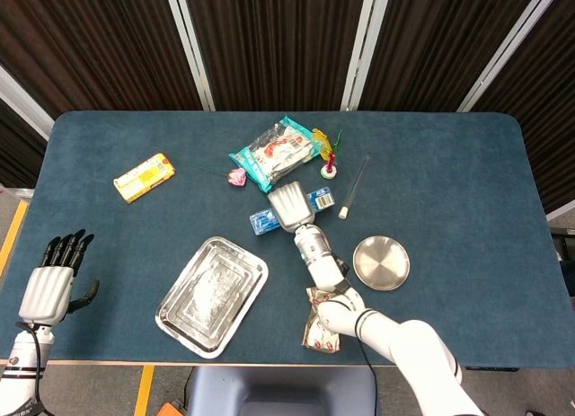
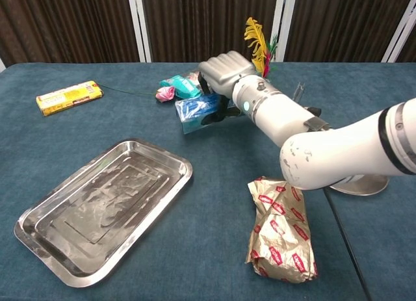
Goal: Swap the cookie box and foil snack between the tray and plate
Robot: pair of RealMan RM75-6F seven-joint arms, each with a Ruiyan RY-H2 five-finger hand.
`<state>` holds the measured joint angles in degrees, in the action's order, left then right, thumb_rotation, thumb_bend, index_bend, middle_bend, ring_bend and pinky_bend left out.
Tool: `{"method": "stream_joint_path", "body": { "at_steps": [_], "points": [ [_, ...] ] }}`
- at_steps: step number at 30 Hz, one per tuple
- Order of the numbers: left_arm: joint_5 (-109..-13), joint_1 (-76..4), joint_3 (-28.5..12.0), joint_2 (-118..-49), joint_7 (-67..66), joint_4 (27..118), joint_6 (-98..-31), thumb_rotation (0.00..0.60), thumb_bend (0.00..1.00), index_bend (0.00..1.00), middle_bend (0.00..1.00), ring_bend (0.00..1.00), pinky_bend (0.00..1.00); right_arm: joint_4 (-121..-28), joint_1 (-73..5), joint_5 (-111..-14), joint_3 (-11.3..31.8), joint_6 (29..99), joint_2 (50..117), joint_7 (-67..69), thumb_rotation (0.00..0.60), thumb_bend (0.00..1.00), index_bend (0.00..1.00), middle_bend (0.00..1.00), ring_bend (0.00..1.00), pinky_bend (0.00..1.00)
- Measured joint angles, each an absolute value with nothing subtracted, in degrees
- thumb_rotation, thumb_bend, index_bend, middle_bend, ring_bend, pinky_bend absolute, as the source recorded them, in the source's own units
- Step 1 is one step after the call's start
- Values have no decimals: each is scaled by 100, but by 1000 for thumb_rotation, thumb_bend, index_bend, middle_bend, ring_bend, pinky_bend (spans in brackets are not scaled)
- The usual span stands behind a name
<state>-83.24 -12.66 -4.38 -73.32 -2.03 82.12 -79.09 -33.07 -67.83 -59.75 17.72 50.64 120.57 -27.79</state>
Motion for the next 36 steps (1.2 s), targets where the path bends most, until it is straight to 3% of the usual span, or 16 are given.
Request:
{"method": "stream_joint_path", "body": {
  "at_steps": [7, 17, 21, 27, 29, 32, 36],
  "points": [
    [-8467, -1228, -362, -7280, -282, 8372, -8020, 600, 393, 0, 0, 0, 33, -4745, -6238, -6134, 1684, 5541, 11190, -2775, 600, 327, 898, 674, 605, 837],
    [-8735, -1244, -184, -7296, -395, 8512, -8002, 600, 392, 0, 0, 0, 33, -8474, -4613, -5825, 1279, 6103, 8488, -2867, 600, 325, 897, 674, 605, 843],
    [-8782, -1269, -145, -7324, -422, 8530, -7957, 600, 392, 0, 0, 0, 33, -9083, -3905, -5900, 806, 6236, 7710, -2671, 600, 326, 895, 674, 605, 837],
    [-8809, -1285, -127, -7337, -436, 8546, -7940, 600, 393, 0, 0, 0, 33, -9134, -3568, -6230, 379, 6212, 7595, -2413, 600, 325, 863, 674, 601, 823],
    [-8813, -1284, -125, -7337, -434, 8549, -7945, 600, 392, 0, 0, 0, 34, -9105, -3556, -6254, 367, 6201, 7623, -2400, 600, 326, 820, 674, 588, 804],
    [-8814, -1275, -117, -7321, -403, 8554, -7954, 600, 392, 0, 0, 0, 33, -8995, -3575, -6260, 339, 6094, 7778, -2420, 600, 325, 641, 637, 524, 745],
    [-8825, -1268, -113, -7301, -355, 8553, -7971, 600, 392, 0, 0, 0, 33, -8876, -3645, -6174, 315, 5820, 7917, -2573, 600, 324, 211, 404, 337, 581]
  ]
}}
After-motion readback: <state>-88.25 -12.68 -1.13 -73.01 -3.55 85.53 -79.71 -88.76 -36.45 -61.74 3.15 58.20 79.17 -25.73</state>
